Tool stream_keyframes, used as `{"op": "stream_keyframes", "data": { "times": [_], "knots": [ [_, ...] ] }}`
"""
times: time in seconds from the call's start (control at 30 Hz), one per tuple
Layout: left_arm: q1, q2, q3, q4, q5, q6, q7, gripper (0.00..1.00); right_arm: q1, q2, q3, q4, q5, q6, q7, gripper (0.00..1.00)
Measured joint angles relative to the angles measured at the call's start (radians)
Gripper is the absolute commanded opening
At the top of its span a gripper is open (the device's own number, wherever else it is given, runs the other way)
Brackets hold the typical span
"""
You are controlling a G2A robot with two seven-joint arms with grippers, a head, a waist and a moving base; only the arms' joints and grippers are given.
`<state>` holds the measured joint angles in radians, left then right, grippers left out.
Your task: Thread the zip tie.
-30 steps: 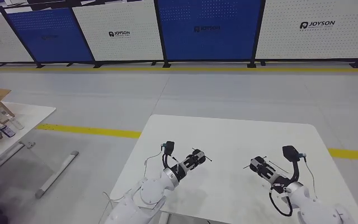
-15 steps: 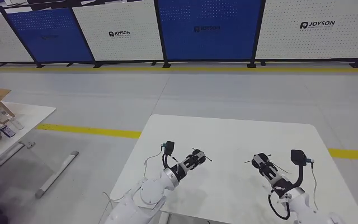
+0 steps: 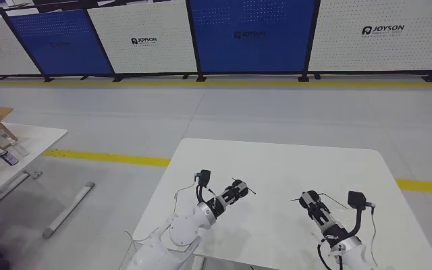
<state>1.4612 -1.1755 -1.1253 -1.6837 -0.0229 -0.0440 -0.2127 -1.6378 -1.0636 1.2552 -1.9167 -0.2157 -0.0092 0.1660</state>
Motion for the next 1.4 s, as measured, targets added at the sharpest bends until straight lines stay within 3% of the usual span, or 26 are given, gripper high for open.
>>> {"op": "stream_keyframes", "data": {
  "times": [0.2,0.5,0.7,0.9,1.4],
  "knots": [
    [-0.043,-0.008,0.040,0.043,0.031,0.048,-0.004,0.00,0.000,0.000,0.000,0.000,0.000,0.000,0.000,0.00],
    [-0.044,-0.008,0.041,0.045,0.032,0.053,-0.001,0.00,0.017,-0.006,-0.015,0.011,0.023,-0.003,0.005,0.00],
    [-0.044,-0.008,0.041,0.045,0.032,0.053,-0.001,0.00,0.126,-0.033,-0.104,0.114,0.091,-0.004,0.021,0.00],
    [-0.044,-0.008,0.041,0.045,0.032,0.053,-0.001,0.00,0.226,-0.061,-0.198,0.214,0.093,0.048,0.032,0.00],
    [-0.044,-0.008,0.041,0.045,0.032,0.053,-0.001,0.00,0.226,-0.060,-0.197,0.214,0.094,0.049,0.033,0.00]
  ]
}}
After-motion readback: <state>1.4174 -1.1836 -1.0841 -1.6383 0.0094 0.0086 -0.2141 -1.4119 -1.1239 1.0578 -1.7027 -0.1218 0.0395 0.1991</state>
